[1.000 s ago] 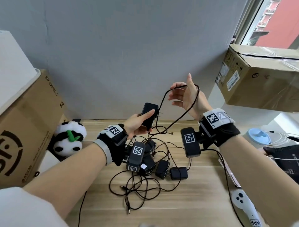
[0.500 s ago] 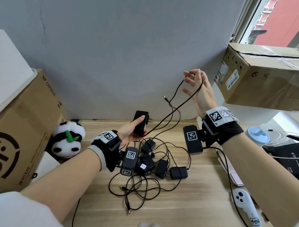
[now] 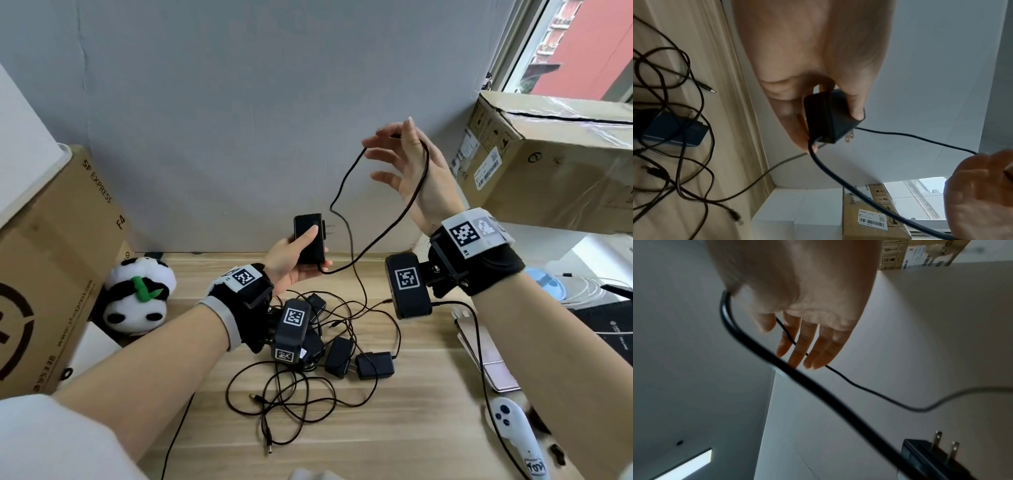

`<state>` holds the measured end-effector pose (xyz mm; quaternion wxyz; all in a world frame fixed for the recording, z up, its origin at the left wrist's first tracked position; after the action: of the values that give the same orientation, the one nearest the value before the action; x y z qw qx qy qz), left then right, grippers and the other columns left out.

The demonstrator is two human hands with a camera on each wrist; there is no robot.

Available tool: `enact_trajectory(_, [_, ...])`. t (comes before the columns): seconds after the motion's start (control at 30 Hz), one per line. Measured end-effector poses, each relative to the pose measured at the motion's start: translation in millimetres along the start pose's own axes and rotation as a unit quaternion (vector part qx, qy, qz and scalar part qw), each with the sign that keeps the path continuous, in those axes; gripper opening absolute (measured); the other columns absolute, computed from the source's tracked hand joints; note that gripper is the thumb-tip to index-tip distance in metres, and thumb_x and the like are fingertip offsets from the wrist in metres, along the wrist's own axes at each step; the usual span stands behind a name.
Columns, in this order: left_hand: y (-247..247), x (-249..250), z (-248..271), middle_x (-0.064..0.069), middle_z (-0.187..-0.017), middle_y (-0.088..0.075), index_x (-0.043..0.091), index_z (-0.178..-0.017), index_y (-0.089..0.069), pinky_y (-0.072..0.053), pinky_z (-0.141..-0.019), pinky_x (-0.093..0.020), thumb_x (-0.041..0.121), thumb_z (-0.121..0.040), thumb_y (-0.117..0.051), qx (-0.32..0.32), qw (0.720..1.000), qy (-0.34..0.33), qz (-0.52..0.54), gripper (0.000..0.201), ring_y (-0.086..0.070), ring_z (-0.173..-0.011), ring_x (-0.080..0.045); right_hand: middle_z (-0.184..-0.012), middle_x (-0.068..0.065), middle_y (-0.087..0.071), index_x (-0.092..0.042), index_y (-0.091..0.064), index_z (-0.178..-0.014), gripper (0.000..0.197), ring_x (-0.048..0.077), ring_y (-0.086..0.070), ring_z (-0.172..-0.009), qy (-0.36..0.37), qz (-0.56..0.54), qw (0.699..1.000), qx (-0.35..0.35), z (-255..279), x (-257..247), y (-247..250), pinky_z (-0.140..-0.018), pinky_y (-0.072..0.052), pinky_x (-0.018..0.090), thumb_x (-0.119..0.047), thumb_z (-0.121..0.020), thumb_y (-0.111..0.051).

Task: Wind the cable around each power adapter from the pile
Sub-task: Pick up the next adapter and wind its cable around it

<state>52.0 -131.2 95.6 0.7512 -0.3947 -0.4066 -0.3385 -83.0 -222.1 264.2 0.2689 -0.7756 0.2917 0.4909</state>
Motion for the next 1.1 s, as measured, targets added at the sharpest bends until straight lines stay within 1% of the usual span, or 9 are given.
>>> enact_trajectory(0.1, [8,0,0,-0.015,-0.086,-0.060,0.001,-0.110,-0.049,-0.056,-0.054,-0.027,0.029,-0.096,-0.051,0.031,0.999,0.004,0.042,0.031,-0.059,-0.066,-0.025,-0.084,0.004,-0.059,-0.013,-0.061,-0.087,0.022,0.018,-0.055,-0.084,0.056,0.206,0.976,0.049,-3,5,14,-0.073,-0.044,0.030,-0.023,-0.098,-0.045])
enact_trajectory(0.23, [24,1,3,-0.017,-0.087,-0.053,-0.003,-0.110,-0.047,-0.054,-0.049,-0.025,0.015,-0.098,-0.045,0.048,0.994,0.018,0.097,0.021,-0.054,-0.070,-0.028,-0.107,0.012,-0.060,-0.013,-0.069,-0.090,0.014,0.029,-0.049,-0.106,-0.043,0.647,0.761,0.007,-9,67,53,-0.089,-0.036,0.032,-0.014,-0.088,-0.056])
enact_trajectory(0.3, [31,2,5,-0.019,-0.091,-0.051,-0.004,-0.103,-0.048,-0.056,-0.052,-0.027,0.008,-0.098,-0.045,0.053,0.993,0.015,0.104,0.013,-0.054,-0.076,-0.030,-0.122,0.009,-0.058,-0.024,-0.068,-0.094,0.022,0.026,-0.048,-0.115,-0.169,0.669,0.718,-0.093,6,105,62,-0.097,-0.040,0.036,-0.008,-0.086,-0.054])
enact_trajectory(0.43, [38,5,6,-0.022,-0.093,-0.055,-0.007,-0.101,-0.050,-0.058,-0.063,-0.033,0.001,-0.095,-0.047,0.051,0.993,0.002,0.109,0.010,-0.058,-0.082,-0.033,-0.126,-0.006,-0.054,-0.023,-0.058,-0.123,0.041,0.009,-0.057,-0.106,-0.274,0.539,0.722,-0.337,57,140,25,-0.092,-0.043,0.013,-0.004,-0.088,-0.055])
enact_trajectory(0.6, [26,6,6,-0.020,-0.093,-0.062,-0.012,-0.115,-0.051,-0.059,-0.069,-0.029,0.006,-0.091,-0.057,0.029,0.994,-0.021,0.102,0.031,-0.065,-0.084,-0.029,-0.140,-0.003,-0.047,-0.018,-0.038,-0.140,0.057,0.010,-0.041,-0.131,-0.250,0.399,0.815,-0.338,69,159,-22,-0.113,-0.028,0.030,-0.028,-0.089,-0.062])
enact_trajectory(0.7, [16,9,9,-0.016,-0.090,-0.064,-0.005,-0.110,-0.055,-0.057,-0.065,-0.023,0.009,-0.089,-0.060,0.009,0.995,-0.033,0.097,0.026,-0.065,-0.072,-0.021,-0.129,-0.004,-0.057,-0.022,-0.051,-0.127,0.043,0.008,-0.050,-0.123,-0.263,0.310,0.842,-0.355,77,165,-44,-0.111,-0.032,0.030,-0.035,-0.087,-0.062])
enact_trajectory(0.8, [15,11,10,-0.013,-0.090,-0.063,-0.001,-0.113,-0.058,-0.051,-0.053,-0.015,0.014,-0.088,-0.063,0.018,0.995,-0.034,0.092,0.029,-0.059,-0.066,-0.016,-0.080,-0.005,-0.068,-0.020,-0.061,-0.089,0.016,0.011,-0.066,-0.089,-0.305,0.270,0.833,-0.375,86,171,-48,-0.097,-0.045,0.028,-0.034,-0.093,-0.054])
enact_trajectory(0.9, [26,11,11,-0.009,-0.079,-0.063,0.004,-0.101,-0.060,-0.042,-0.046,-0.014,0.017,-0.087,-0.064,0.040,0.995,-0.022,0.086,0.019,-0.055,-0.061,-0.015,-0.054,-0.006,-0.045,-0.016,-0.054,-0.072,0.028,0.012,-0.056,-0.061,-0.358,0.210,0.849,-0.326,89,177,-33,-0.077,-0.046,0.028,-0.030,-0.096,-0.048])
enact_trajectory(1.1, [37,5,16,0.000,-0.077,-0.060,0.016,-0.085,-0.066,-0.036,-0.065,-0.020,0.024,-0.080,-0.070,0.026,0.999,-0.002,-0.038,0.010,-0.046,-0.062,-0.011,-0.057,-0.005,-0.028,-0.012,-0.053,-0.074,0.027,0.010,-0.029,-0.051,-0.407,0.190,0.886,-0.115,74,181,24,-0.054,-0.036,0.019,-0.030,-0.094,-0.053])
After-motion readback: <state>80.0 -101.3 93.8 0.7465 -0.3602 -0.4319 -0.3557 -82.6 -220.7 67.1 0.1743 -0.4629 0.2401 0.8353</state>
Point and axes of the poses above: each hand's wrist, its own z-axis away from the middle knuckle, its own y-axis out of the back of the hand, x = y × z, the point moved 7 cm from there along -z, towards the middle knuckle
